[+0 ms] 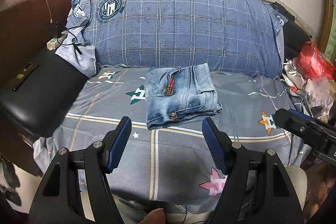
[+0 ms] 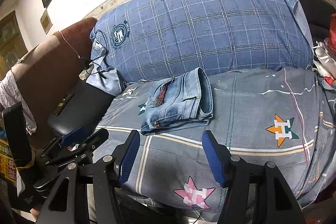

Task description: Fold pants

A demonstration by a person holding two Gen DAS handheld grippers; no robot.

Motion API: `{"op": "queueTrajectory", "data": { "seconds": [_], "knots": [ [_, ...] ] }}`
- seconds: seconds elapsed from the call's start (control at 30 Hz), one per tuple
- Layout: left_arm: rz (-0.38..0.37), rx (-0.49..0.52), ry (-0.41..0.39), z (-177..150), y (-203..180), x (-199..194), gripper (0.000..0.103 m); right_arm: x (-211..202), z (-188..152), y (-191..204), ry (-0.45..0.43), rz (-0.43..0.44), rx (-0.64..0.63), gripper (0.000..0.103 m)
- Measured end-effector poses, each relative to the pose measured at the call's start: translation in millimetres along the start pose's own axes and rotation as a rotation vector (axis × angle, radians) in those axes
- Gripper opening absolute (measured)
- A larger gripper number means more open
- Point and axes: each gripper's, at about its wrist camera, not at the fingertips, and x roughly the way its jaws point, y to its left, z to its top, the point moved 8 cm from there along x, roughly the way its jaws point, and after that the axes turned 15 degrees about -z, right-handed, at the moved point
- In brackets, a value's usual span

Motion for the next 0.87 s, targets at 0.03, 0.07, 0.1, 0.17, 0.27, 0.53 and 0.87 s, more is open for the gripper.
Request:
{"op": "queueTrajectory", "data": {
  "seconds": [0.03,0.07,0.1,0.17,0.27,0.53,0.87],
  "knots": [
    [0.002,0.002,-0.001,0,0,0,0.070,0,0,1,-0.001,0.002,-0.002,0.059],
    [0.005,0.003,-0.002,0,1,1,0.070,0,0,2,-0.002,0.003,-0.008,0.059],
    [0.007,0.004,-0.001,1,1,2,0.070,0,1,3,-0.005,0.001,-0.012,0.059],
    [0.007,-0.001,0.007,1,3,5,0.070,0,3,4,-0.010,-0.005,-0.017,0.059],
    [0.005,-0.001,0.008,1,5,8,0.070,3,5,2,-0.004,-0.010,-0.013,0.059],
    [0.003,0.004,0.032,4,10,25,0.070,14,6,-2,0.011,-0.018,-0.005,0.059],
    [0.014,0.042,0.034,13,20,51,0.070,27,9,0,0.025,-0.025,-0.021,0.059]
  ]
}}
